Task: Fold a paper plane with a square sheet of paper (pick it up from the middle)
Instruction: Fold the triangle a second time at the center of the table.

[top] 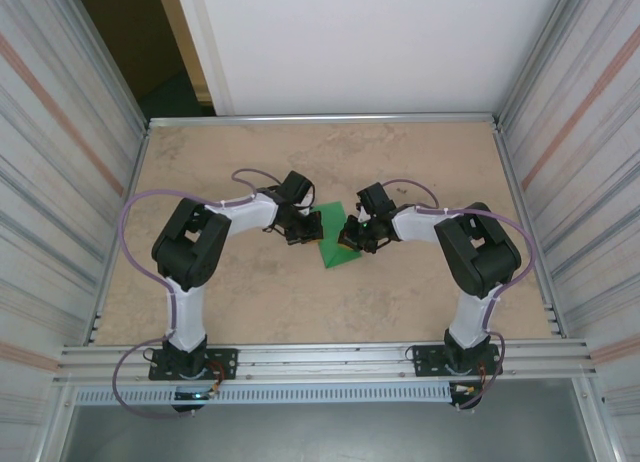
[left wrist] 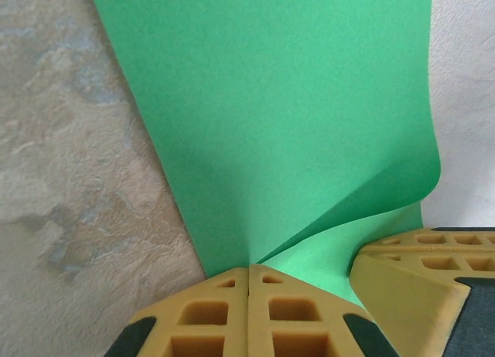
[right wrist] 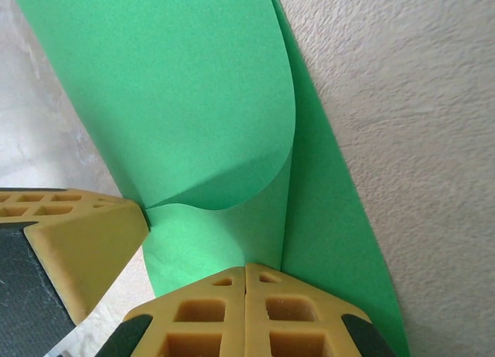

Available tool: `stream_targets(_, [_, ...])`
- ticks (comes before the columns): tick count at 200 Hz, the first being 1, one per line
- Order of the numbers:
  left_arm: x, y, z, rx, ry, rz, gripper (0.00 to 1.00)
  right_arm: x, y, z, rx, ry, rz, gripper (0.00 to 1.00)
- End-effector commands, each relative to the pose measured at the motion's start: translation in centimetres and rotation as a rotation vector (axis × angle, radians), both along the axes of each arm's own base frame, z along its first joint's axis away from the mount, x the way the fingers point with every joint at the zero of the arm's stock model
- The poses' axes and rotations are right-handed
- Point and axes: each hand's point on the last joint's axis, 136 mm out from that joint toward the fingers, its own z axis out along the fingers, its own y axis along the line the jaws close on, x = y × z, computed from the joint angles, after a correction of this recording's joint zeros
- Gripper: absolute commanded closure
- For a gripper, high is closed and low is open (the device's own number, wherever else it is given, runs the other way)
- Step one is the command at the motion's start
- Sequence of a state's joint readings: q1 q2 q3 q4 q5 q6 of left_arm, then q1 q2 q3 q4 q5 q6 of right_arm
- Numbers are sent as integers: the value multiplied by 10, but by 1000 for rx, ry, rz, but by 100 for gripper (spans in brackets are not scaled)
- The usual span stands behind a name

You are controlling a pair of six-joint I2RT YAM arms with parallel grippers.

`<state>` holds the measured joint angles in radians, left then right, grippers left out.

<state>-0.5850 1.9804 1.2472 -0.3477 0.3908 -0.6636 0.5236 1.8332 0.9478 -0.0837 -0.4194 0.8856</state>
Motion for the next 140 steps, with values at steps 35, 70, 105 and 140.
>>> stream_targets(35, [8,-17,56,-102,-101,-28,87,-10,-17,-26,-69,56,-29,100])
stream_targets(70, [-27,-22,57,-153,-64,-19,88,-10,-16,-27,-67,58,-32,100])
stream_targets(105, [-64,-37,41,-167,7,-38,96,-10,-17,-28,-64,65,-35,100])
stream_targets(140, [-71,-40,23,-148,45,-46,100,-10,-16,-28,-64,66,-32,100])
